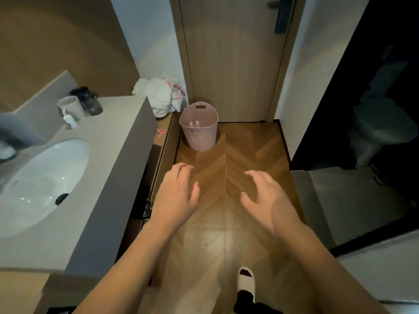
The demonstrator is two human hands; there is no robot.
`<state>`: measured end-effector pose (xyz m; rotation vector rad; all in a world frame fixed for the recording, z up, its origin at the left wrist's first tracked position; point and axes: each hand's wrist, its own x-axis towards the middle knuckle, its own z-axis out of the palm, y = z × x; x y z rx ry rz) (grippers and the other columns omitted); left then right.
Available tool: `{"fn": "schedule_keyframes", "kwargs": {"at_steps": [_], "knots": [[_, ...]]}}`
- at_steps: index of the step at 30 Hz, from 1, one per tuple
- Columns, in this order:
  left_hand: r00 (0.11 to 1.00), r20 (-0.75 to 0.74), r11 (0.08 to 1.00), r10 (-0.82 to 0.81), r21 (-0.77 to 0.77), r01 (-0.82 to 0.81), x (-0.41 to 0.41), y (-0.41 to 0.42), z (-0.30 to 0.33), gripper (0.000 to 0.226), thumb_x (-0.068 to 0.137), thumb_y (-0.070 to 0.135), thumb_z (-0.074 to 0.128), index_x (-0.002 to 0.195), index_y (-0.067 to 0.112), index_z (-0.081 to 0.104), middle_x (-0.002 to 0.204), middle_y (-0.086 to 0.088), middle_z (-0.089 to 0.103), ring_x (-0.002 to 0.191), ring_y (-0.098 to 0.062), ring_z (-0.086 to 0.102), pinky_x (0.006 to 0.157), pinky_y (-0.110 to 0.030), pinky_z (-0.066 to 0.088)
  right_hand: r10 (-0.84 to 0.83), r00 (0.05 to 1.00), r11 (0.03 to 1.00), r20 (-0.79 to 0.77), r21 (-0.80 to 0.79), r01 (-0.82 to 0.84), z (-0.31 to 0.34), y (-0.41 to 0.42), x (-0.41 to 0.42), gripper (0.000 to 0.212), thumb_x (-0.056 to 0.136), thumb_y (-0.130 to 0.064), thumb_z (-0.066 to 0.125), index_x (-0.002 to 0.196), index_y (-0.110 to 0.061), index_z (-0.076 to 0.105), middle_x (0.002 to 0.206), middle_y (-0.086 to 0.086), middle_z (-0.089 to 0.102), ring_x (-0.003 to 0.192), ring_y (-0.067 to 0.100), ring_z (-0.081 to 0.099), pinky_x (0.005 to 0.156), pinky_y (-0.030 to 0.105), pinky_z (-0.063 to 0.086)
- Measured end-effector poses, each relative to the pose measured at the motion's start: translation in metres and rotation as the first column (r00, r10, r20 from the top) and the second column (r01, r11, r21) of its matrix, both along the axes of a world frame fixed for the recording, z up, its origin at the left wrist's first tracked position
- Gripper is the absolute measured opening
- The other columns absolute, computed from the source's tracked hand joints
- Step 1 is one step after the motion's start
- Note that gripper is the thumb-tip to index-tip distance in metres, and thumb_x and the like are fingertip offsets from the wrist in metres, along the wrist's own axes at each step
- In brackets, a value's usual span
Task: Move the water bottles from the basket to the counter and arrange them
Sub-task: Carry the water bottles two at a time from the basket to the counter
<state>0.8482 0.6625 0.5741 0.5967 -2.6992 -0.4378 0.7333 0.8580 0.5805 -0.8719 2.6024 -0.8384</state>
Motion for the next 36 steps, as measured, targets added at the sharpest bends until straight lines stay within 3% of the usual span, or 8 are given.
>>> {"fn": "schedule_keyframes", "kwargs": {"at_steps": [4, 17, 25, 31, 33, 36], "knots": [[0.999, -0.048, 1.000, 0.023, -0.016, -0.023, -0.101, -0.035, 0.019, 0.036, 0.092, 0.026, 0.058, 0.125, 0.011, 0.056, 0.126, -0.002, 0.052, 0.112, -0.017, 0.052, 0.096, -0.026, 0.040, 0.010, 0.999, 0.999, -0.042, -0.048, -0.012, 0.016, -0.035, -0.099, 0.052, 0.094, -0.036, 0.058, 0.142, -0.028, 0.042, 0.145, -0.007, 0.046, 0.122, 0.012, 0.051, 0.102, 0.037, 0.049], [0.999, -0.028, 0.998, 0.024, 0.060, -0.022, -0.399, -0.203, -0.013, 0.039, 0.091, 0.024, 0.061, 0.127, 0.010, 0.055, 0.127, -0.005, 0.053, 0.116, -0.022, 0.053, 0.099, -0.031, 0.042, 0.050, 0.999, 0.996, -0.005, 0.071, -0.050, 0.006, -0.202, -0.391, 0.054, 0.094, -0.036, 0.056, 0.145, -0.029, 0.038, 0.147, -0.008, 0.042, 0.107, 0.017, 0.060, 0.098, 0.038, 0.050], [1.000, -0.021, 0.991, 0.008, 0.132, -0.006, -0.576, -0.296, -0.004, 0.038, 0.091, 0.027, 0.059, 0.126, 0.014, 0.054, 0.128, -0.002, 0.052, 0.116, -0.019, 0.051, 0.096, -0.033, 0.048, 0.002, 1.000, 0.995, 0.028, 0.099, -0.005, 0.014, -0.291, -0.551, 0.055, 0.095, -0.038, 0.057, 0.145, -0.031, 0.038, 0.148, -0.010, 0.041, 0.109, 0.018, 0.061, 0.099, 0.038, 0.051], [0.990, 0.080, 0.987, 0.116, 0.105, -0.124, -0.657, -0.382, -0.031, 0.039, 0.093, 0.030, 0.056, 0.130, 0.017, 0.052, 0.130, 0.000, 0.051, 0.117, -0.015, 0.052, 0.096, -0.027, 0.046, 0.116, 0.993, 0.985, 0.033, 0.125, -0.119, -0.013, -0.392, -0.675, 0.056, 0.096, -0.035, 0.057, 0.148, -0.029, 0.037, 0.151, -0.007, 0.040, 0.132, 0.014, 0.045, 0.110, 0.034, 0.040], [0.976, 0.112, 0.975, 0.188, 0.101, -0.199, -0.677, -0.413, -0.034, 0.039, 0.093, 0.029, 0.057, 0.129, 0.016, 0.053, 0.127, -0.001, 0.053, 0.114, -0.017, 0.054, 0.092, -0.025, 0.044, 0.176, 0.984, 0.979, 0.001, 0.109, -0.175, -0.018, -0.435, -0.713, 0.053, 0.094, -0.035, 0.057, 0.144, -0.023, 0.044, 0.145, -0.001, 0.048, 0.127, 0.017, 0.051, 0.104, 0.029, 0.044], [0.948, 0.149, 0.951, 0.280, 0.092, -0.295, -0.706, -0.456, -0.029, 0.039, 0.092, 0.027, 0.059, 0.129, 0.013, 0.055, 0.125, -0.005, 0.055, 0.112, -0.020, 0.055, 0.091, -0.028, 0.043, 0.253, 0.967, 0.967, -0.029, 0.025, -0.253, -0.022, -0.493, -0.760, 0.050, 0.086, -0.037, 0.055, 0.127, -0.010, 0.062, 0.120, 0.007, 0.066, 0.103, 0.022, 0.066, 0.081, 0.015, 0.043]]}}
